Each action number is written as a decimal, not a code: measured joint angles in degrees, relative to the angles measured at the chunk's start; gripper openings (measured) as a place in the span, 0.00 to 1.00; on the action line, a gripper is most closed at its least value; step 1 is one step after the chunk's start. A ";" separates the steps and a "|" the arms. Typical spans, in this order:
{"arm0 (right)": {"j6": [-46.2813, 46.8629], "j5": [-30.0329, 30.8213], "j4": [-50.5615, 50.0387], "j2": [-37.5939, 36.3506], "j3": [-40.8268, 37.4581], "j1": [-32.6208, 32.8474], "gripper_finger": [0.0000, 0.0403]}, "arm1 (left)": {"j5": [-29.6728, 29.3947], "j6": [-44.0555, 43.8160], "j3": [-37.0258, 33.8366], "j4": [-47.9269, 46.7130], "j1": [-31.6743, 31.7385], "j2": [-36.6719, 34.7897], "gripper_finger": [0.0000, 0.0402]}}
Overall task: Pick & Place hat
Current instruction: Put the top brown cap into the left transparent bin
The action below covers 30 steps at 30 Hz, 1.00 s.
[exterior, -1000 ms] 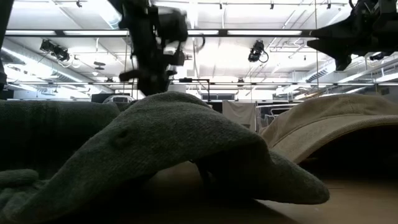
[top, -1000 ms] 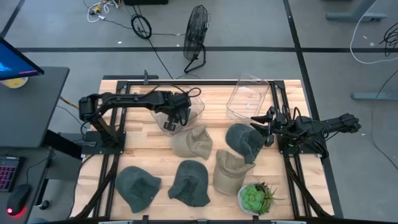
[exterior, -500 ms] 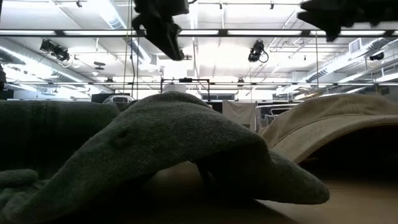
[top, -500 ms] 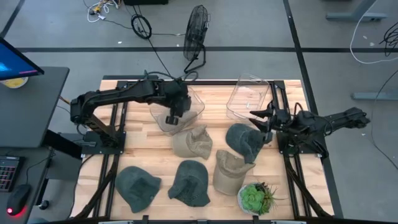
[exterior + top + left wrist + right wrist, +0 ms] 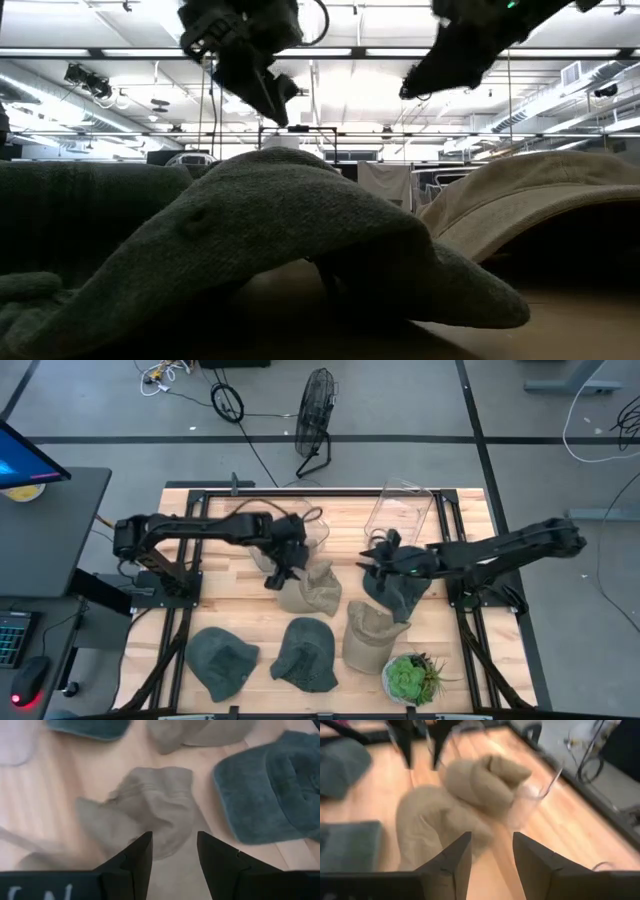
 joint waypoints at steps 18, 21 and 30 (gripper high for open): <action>2.99 -9.83 -2.05 13.36 4.47 -4.31 0.37 | -4.66 -0.02 -9.97 22.48 -6.26 6.30 0.45; 1.85 -9.83 -1.80 13.36 4.47 -4.70 0.37 | -4.68 0.05 -9.97 21.91 -5.59 8.80 0.51; 1.57 -9.81 -1.69 13.36 4.47 -5.02 0.37 | -4.20 -0.02 -9.81 20.21 -4.28 12.69 0.54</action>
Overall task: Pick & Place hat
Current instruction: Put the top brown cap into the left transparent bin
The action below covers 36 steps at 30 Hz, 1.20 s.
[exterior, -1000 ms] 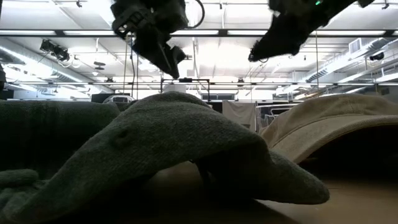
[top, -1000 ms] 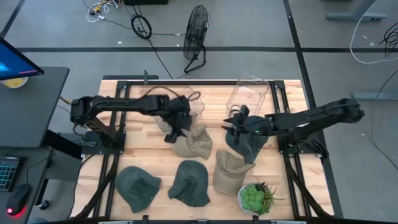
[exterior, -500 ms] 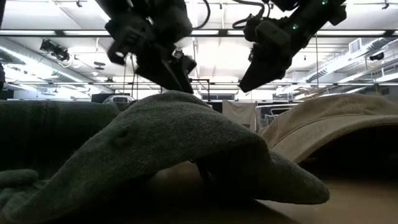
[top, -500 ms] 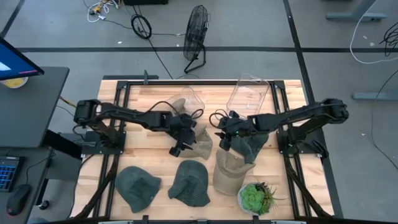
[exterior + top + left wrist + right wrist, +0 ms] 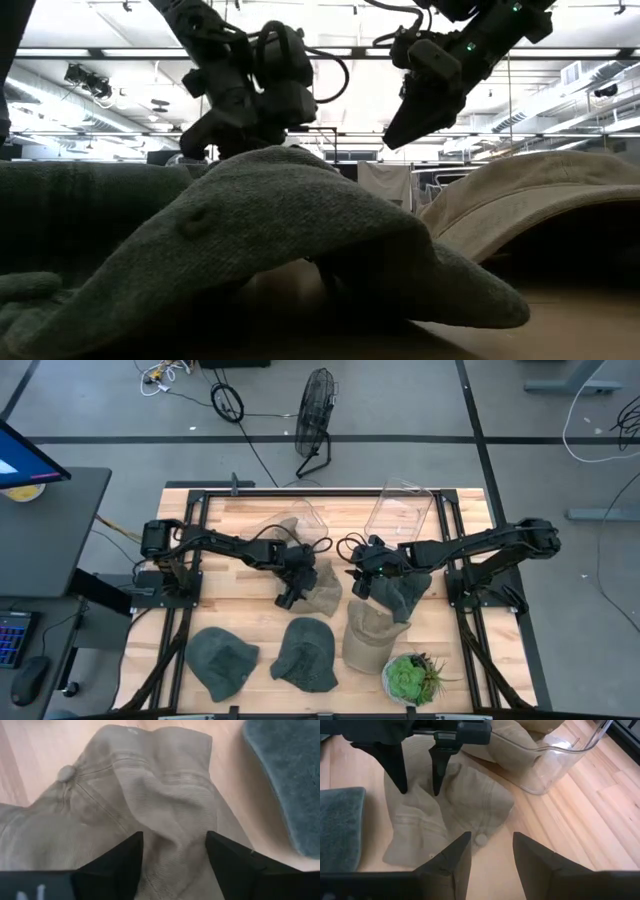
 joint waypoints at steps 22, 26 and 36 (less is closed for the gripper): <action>0.36 0.10 -3.61 -0.02 -0.02 0.00 0.37 | -8.48 -5.93 6.95 -16.12 -4.44 -14.28 0.02; 1.66 0.15 -3.34 -0.04 -0.04 0.00 0.37 | -15.09 -2.46 9.15 -21.19 -4.70 -20.79 0.02; 1.75 0.22 -2.48 -0.04 -0.07 0.00 0.37 | -21.09 23.97 9.55 -23.40 2.79 -29.78 0.02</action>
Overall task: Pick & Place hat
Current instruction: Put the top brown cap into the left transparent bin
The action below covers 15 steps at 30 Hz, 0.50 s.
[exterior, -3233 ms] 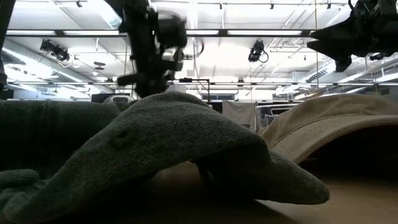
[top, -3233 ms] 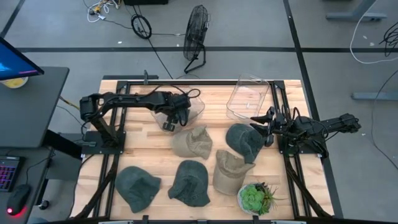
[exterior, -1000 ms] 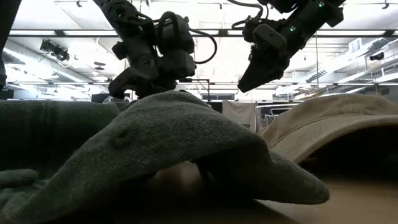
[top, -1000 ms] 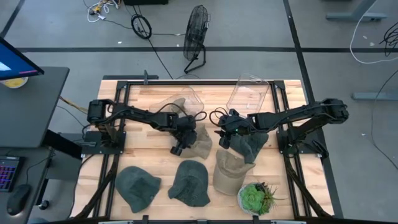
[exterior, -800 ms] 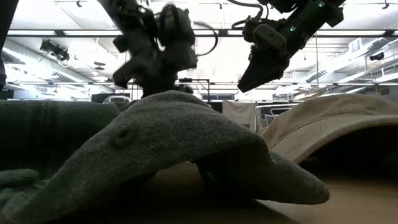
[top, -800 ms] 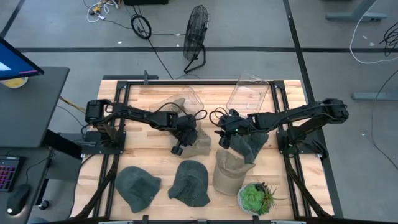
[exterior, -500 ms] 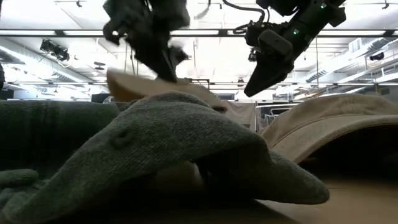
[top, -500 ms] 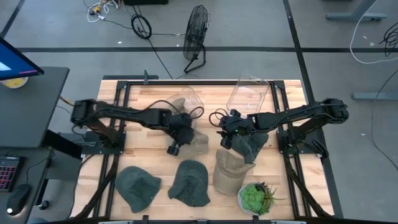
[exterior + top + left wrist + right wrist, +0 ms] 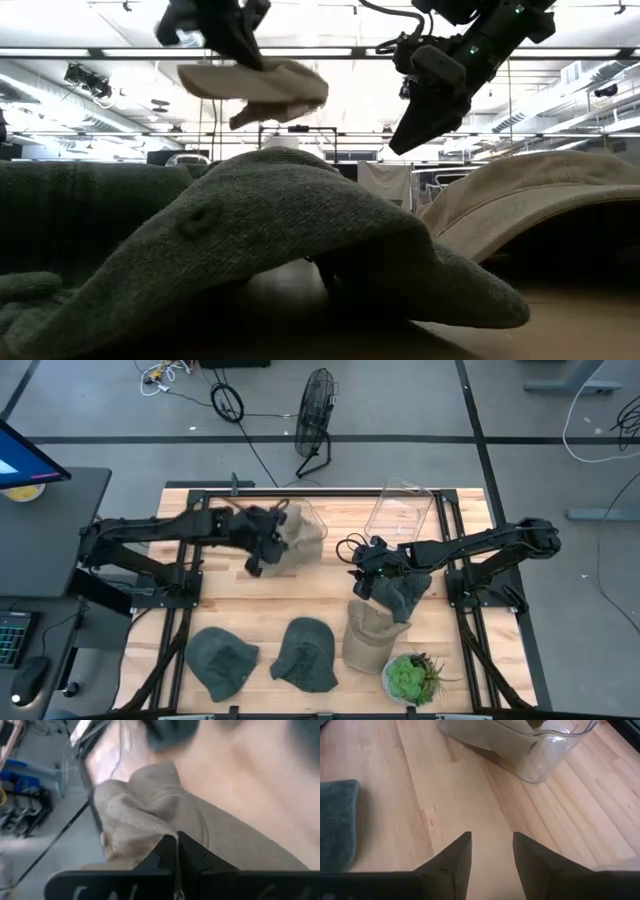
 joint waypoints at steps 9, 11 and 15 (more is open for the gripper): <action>-0.06 0.00 0.74 0.00 0.00 0.00 0.37 | 3.67 9.47 -0.15 -0.53 13.41 6.80 0.01; -0.40 -0.01 0.71 0.00 0.00 0.00 0.37 | 4.69 9.60 -0.17 -0.81 15.02 9.23 0.01; -1.70 0.00 1.01 0.00 0.00 0.00 0.37 | 8.17 9.12 -0.17 -0.62 16.24 14.12 0.01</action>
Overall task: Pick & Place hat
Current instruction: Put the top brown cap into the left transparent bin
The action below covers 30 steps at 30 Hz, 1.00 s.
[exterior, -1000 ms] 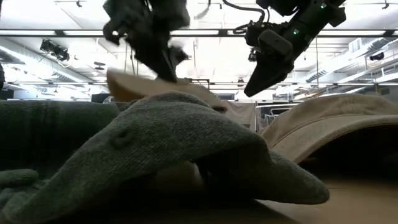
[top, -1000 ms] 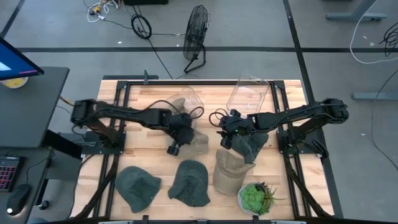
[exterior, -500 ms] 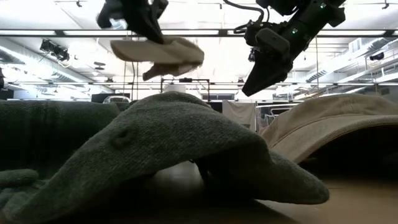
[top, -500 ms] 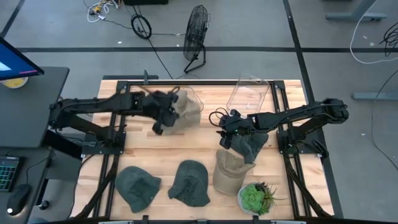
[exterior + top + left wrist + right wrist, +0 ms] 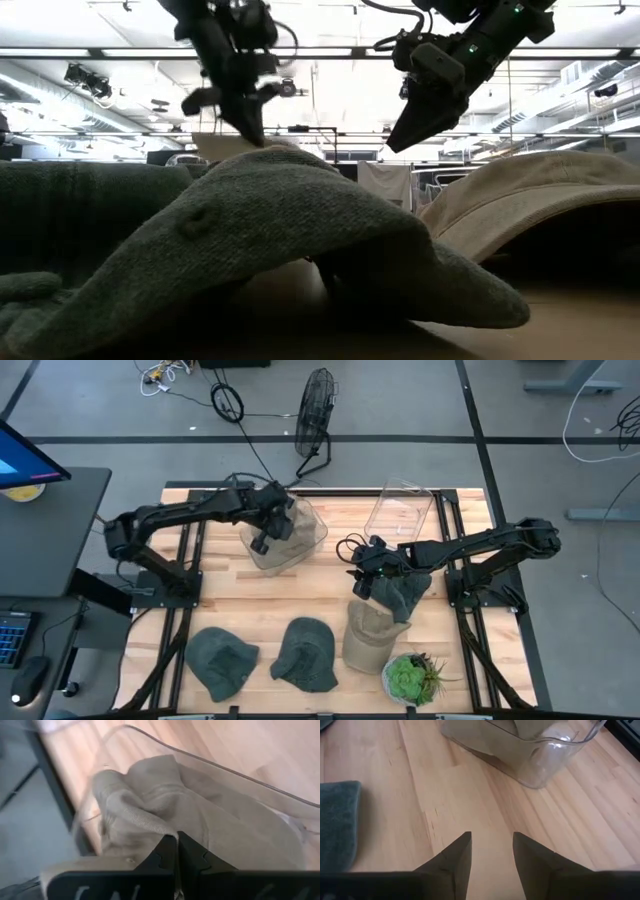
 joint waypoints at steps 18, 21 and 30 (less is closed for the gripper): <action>-0.14 -0.02 -0.04 0.00 0.00 0.00 0.37 | 0.26 -18.09 0.09 0.01 -2.81 11.88 0.05; -0.14 -0.02 -0.04 0.00 0.00 0.02 0.37 | 0.13 -19.39 0.13 0.04 -2.53 13.01 0.10; -3.00 -2.49 -0.54 0.00 0.11 0.00 0.37 | -2.92 -22.84 0.73 -2.79 -2.94 12.74 0.31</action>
